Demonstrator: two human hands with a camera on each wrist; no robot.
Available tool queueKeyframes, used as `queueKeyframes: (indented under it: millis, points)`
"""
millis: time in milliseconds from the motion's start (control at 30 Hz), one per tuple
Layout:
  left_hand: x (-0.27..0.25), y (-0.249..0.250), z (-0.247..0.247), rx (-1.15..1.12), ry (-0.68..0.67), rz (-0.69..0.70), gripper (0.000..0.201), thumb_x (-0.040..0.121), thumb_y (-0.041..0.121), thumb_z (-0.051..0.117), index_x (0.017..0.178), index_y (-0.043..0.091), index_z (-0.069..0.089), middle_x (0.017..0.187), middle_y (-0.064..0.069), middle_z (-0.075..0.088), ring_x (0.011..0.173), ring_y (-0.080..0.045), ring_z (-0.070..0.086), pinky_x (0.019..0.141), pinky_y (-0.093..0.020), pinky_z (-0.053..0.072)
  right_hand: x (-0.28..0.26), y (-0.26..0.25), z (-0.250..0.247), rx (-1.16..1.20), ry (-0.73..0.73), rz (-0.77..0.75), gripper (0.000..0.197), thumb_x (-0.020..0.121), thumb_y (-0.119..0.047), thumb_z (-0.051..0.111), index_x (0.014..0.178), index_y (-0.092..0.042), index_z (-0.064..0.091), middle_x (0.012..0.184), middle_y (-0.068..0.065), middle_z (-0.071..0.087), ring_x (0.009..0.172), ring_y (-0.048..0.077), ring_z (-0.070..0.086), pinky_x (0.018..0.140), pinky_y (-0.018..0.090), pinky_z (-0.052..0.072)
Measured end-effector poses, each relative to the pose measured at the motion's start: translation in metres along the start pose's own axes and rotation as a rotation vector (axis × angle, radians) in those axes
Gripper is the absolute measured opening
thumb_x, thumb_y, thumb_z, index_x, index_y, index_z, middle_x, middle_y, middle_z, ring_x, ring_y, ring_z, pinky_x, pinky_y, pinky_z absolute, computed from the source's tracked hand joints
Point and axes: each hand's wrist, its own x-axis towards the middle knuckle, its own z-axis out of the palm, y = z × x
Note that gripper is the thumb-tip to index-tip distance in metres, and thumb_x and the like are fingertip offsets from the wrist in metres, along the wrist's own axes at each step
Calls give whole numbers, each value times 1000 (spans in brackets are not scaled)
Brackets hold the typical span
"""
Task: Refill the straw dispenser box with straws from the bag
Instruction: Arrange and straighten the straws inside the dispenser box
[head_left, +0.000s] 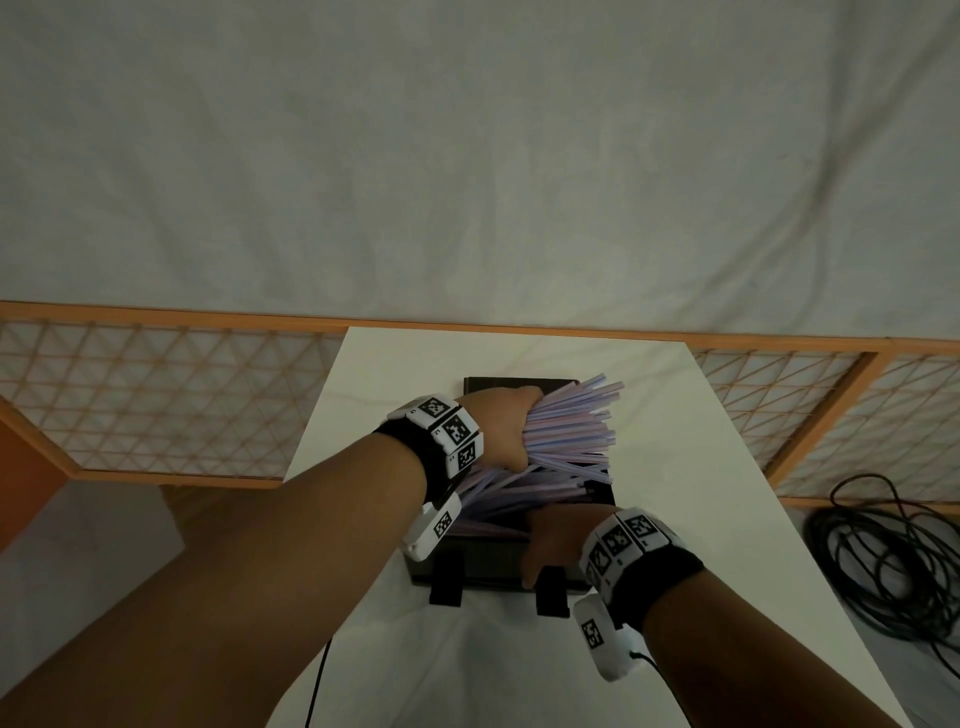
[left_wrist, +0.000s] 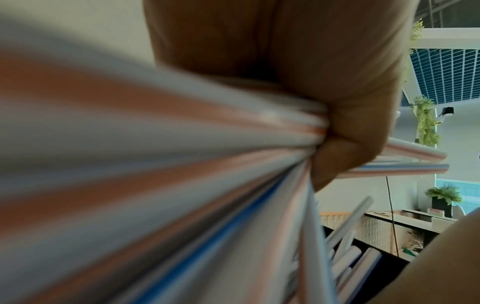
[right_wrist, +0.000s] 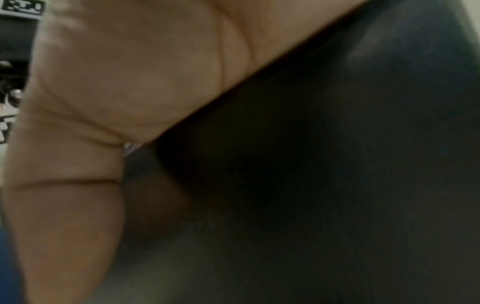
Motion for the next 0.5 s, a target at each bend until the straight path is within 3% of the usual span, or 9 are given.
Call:
queueKeyframes:
  millis: [267,400,500]
  points:
    - [-3,-6,5,-11,0,-4,44,69,18,73,102,11,44,88,-6,53,75,-23,53,68,-33,48,-4,-4,-7,-44,1,6,60,64,-41,74,117,-16,61,119,7,63,105,26,59,90,42,51]
    - [-2,-10,5,-10,11,-12,44,68,19,74,95,18,40,86,-4,53,75,-23,54,69,-34,50,-8,-6,-16,-125,-14,-22,75,63,-43,79,127,-16,52,129,6,56,115,26,54,94,42,49]
    - [-1,-12,4,-24,12,-23,45,65,18,75,94,19,40,88,-6,56,78,-26,58,71,-39,53,-14,-5,-27,-116,6,-90,88,59,-47,83,134,-20,44,136,1,52,123,22,49,96,35,43]
